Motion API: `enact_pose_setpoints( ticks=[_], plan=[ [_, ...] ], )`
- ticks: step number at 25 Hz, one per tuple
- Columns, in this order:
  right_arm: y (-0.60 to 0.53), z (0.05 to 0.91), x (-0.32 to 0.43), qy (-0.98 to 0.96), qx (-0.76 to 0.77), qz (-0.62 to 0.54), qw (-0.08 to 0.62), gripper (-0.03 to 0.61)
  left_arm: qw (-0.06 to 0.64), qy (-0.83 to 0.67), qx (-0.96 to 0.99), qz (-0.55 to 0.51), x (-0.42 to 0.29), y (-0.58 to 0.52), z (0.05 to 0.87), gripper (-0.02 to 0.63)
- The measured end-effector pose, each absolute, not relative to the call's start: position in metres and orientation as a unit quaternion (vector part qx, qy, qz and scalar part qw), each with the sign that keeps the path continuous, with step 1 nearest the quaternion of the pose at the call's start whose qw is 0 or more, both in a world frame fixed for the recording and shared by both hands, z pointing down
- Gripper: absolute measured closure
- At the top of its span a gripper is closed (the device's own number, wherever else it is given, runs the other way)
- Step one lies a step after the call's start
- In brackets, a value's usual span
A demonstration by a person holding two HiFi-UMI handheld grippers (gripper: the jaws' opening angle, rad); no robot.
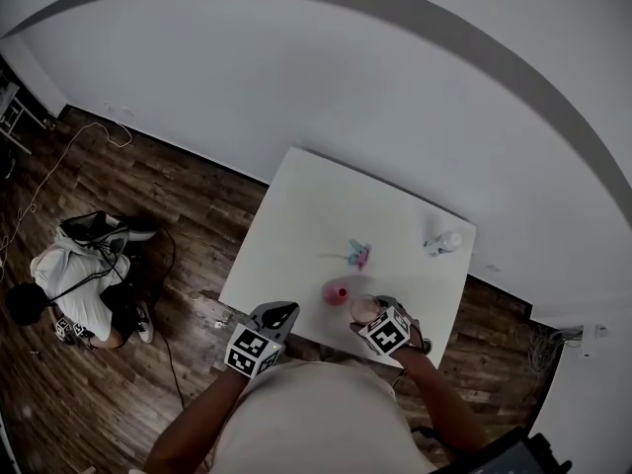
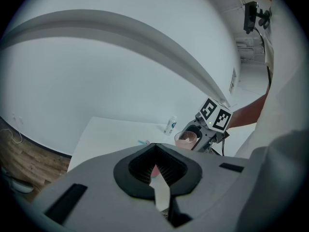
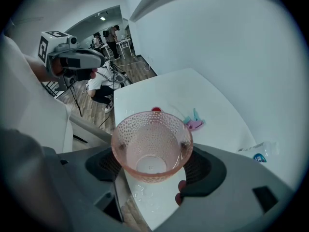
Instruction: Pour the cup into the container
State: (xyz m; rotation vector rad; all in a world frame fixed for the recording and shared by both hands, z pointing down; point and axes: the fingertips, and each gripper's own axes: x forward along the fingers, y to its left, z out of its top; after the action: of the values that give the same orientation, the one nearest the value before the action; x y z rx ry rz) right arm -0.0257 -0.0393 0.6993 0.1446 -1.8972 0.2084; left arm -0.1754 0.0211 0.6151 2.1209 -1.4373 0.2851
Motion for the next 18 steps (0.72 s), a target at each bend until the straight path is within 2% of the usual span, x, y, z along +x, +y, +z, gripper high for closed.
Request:
enact_pose_setpoints(
  ticks=[18],
  plan=[
    [-0.035,0.711,-0.038,-0.765,0.014,0.098,0.637,0.201,0.290,-0.540,0.783,0.102,-0.181,0.022,0.622,0.603]
  ],
)
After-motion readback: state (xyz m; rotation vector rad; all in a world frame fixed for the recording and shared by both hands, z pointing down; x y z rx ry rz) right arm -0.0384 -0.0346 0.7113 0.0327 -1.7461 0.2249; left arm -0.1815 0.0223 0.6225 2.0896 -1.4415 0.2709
